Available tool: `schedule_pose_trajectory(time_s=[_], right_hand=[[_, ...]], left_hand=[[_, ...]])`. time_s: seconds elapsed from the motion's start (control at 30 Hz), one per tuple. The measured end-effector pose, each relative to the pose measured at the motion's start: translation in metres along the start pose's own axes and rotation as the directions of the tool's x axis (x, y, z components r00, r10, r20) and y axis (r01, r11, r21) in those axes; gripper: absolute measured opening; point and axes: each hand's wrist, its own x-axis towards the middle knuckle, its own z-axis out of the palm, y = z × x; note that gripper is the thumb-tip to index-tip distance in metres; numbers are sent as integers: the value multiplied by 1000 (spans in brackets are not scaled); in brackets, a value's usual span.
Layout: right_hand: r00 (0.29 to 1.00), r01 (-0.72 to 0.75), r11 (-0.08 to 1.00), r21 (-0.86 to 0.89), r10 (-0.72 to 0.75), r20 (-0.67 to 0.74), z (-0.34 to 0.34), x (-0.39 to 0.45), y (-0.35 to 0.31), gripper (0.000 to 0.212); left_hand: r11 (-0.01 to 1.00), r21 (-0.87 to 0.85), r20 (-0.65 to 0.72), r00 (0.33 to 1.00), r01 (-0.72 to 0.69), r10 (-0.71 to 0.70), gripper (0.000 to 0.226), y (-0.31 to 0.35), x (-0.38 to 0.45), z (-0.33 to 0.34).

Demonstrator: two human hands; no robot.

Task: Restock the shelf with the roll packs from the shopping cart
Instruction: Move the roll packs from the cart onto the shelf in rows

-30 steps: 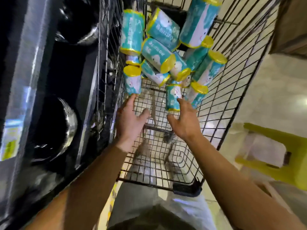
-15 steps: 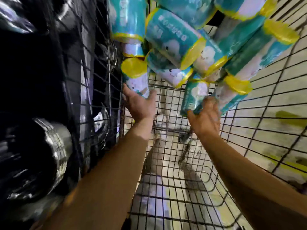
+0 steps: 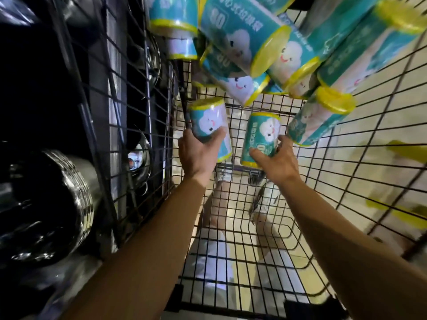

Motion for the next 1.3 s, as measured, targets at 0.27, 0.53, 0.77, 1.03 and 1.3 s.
schedule_pose_trajectory(time_s=[0.27,0.53,0.77,1.03,1.3], right_hand=[[999,27,996,81,-29,19,12,-7,24,81],[1000,-27,983,182,27,1,21,3,20,79],[994,-101,967,234,105,-8,11,-4,3,75],[980,-174,725,667,62,189,-59,-124,4,61],[925,136,764,631,-327,196,-148,-241,26,55]], left_hand=[[988,155,183,983,-21,-8,83,-54,-6,1],[951,255,326,942,-173,84,113,-33,-20,-1],[997,71,334,942,4,-28,81,-13,-28,-2],[875,-379,423,897,302,-126,38,25,-148,-58],[747,-662,259,954,61,152,37,56,-302,-94]])
